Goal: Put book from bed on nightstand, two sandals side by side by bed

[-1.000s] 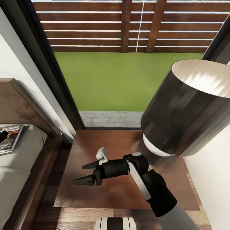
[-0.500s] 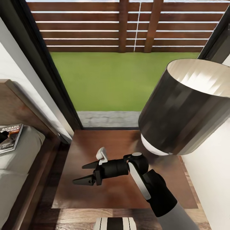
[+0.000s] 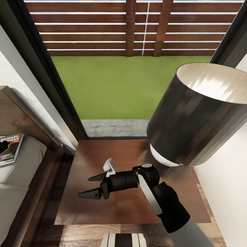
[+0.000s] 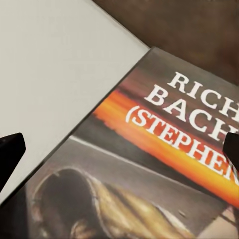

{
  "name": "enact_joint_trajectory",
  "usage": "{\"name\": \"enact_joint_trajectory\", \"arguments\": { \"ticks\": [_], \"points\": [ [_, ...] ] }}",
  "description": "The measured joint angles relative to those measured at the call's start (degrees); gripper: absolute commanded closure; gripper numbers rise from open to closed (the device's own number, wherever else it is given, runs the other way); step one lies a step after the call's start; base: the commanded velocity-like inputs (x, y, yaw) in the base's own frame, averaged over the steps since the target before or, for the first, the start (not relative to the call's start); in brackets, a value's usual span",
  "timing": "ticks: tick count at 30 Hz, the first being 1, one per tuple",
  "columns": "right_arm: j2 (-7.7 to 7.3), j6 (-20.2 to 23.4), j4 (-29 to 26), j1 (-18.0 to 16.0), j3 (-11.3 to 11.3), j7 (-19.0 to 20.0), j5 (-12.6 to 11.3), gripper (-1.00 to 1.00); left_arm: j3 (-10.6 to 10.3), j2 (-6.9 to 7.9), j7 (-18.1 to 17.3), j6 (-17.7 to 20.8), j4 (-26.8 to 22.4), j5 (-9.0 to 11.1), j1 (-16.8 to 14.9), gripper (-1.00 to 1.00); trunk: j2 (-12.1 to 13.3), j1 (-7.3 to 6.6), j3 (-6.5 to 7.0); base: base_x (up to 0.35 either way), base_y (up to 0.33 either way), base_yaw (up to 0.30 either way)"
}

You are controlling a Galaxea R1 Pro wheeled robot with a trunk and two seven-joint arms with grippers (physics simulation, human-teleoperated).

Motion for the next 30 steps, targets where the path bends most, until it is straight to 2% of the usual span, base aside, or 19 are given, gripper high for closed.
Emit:
{"name": "enact_joint_trajectory", "arguments": {
  "ticks": [3,8,30],
  "points": [
    [0.0,0.0,0.0,0.0,0.0,0.0,0.0,-1.0,0.0,0.0,0.0,0.0,0.0,0.1,0.0,-1.0,0.0,0.0,0.0,0.0,0.0,-0.036],
    [0.0,0.0,0.0,0.0,0.0,0.0,0.0,-1.0,0.1,0.14,0.3,0.3,0.0,-0.9,0.0,-1.0,0.0,0.0,0.16,0.0,0.0,-0.09],
    [0.0,0.0,0.0,0.0,0.0,0.0,0.0,-1.0,0.1,0.2,0.1,0.1,0.1,-0.6,0.0,-1.0,0.0,0.0,0.19,0.0,0.0,-0.003]
  ]
}}
